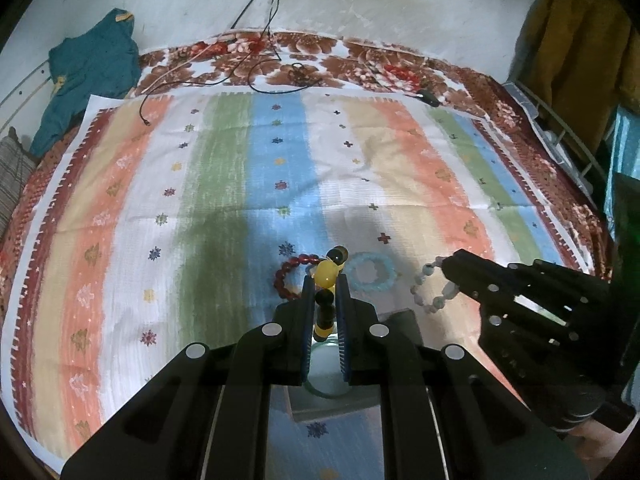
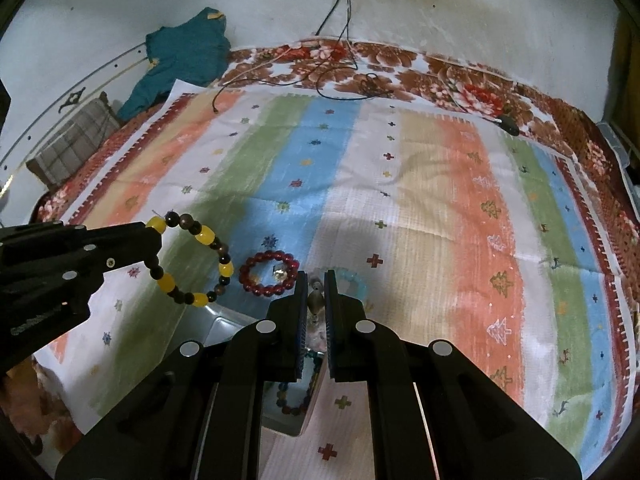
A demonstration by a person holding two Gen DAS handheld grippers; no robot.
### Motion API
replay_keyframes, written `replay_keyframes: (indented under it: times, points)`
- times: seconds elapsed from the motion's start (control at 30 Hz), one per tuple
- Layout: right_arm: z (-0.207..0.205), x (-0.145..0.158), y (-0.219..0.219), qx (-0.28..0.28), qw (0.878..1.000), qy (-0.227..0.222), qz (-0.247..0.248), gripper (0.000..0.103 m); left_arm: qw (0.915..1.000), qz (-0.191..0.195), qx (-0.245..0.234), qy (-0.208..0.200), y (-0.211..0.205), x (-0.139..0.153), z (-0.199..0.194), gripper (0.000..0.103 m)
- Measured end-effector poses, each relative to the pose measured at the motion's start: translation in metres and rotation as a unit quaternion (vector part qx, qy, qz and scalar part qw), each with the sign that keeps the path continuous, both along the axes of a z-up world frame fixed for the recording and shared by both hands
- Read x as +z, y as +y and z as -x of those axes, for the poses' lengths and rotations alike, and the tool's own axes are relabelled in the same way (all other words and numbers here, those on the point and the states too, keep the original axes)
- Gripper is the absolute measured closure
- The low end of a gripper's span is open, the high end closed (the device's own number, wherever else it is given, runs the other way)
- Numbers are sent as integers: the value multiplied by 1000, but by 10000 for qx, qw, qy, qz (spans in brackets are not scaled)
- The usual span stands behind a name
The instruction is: Organize jewelry
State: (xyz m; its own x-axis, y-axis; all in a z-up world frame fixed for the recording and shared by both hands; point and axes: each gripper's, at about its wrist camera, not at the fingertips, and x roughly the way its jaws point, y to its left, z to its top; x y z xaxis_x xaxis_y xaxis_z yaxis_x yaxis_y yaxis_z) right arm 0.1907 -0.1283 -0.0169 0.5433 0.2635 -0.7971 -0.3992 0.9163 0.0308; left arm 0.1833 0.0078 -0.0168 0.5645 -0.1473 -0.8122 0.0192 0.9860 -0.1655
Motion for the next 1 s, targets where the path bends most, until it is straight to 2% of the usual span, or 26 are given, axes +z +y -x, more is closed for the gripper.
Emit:
replay_keyframes:
  times: [0.37,0.87,1.0]
  points:
    - [27,9,-2,132,9998,-52,-122,94,9999,62,-91,-104,-8,7,26,93]
    - [47,5,-1,255,9996,65,-131,94,9999,53,-126,-82,-12,4,50,93]
    - [48,3,1,247,9997,38,36,93,9999,94,-37,15,-9,0,48,92]
